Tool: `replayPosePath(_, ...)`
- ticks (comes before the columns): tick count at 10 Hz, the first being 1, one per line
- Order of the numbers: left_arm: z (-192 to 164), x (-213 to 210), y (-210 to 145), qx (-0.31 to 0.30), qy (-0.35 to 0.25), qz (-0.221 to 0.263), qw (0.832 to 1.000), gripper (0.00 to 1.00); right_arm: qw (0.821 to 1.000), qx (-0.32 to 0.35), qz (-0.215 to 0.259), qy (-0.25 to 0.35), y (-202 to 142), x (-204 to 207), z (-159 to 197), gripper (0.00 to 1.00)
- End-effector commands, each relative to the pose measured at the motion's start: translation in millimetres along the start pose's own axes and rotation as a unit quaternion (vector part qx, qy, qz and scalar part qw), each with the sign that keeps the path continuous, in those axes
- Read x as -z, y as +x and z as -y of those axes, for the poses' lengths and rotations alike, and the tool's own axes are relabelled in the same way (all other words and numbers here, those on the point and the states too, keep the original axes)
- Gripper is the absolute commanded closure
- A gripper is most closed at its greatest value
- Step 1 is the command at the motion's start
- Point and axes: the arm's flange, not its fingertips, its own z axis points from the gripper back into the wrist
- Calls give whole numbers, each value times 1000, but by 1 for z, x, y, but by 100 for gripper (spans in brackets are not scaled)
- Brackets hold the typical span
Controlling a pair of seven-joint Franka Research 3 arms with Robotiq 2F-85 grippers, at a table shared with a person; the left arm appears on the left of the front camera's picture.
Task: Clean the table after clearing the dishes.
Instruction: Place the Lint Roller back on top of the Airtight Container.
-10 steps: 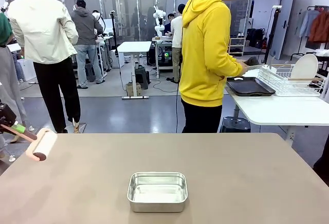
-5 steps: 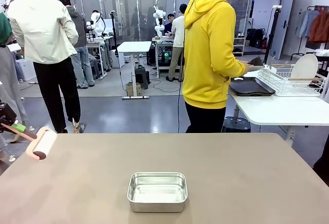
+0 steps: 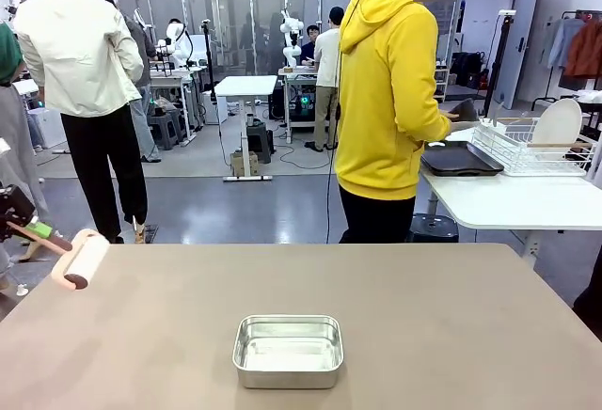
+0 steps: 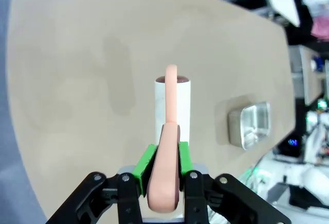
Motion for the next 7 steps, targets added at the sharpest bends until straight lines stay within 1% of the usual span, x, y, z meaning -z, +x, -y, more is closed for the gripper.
replayPosePath(1, 47, 4, 53, 122, -19, -61, 990, 77, 1000, -8, -4, 3, -1, -3, -1, 0)
replayPosePath(2, 85, 20, 76, 177, -28, -109, 978, 77, 1000, -8, -4, 3, -1, -3, -1, 0)
replayPosePath(3, 130, 42, 95, 244, -36, -174, 953, 77, 1000, -8, -4, 3, -1, -3, -1, 0)
replayPosePath(4, 182, 69, 108, 319, -38, -239, 916, 77, 1000, -8, -4, 3, -1, -3, -1, 0)
replayPosePath(5, 222, 93, 113, 373, -37, -287, 881, 77, 1000, -8, -4, 3, -1, -3, -1, 0)
replayPosePath(6, 255, 115, 113, 413, -32, -323, 851, 77, 1000, -8, -4, 3, -1, -3, -1, 0)
replayPosePath(7, 283, 136, 107, 447, -12, -354, 821, 77, 1000, -8, -4, 3, -1, -3, -1, 0)
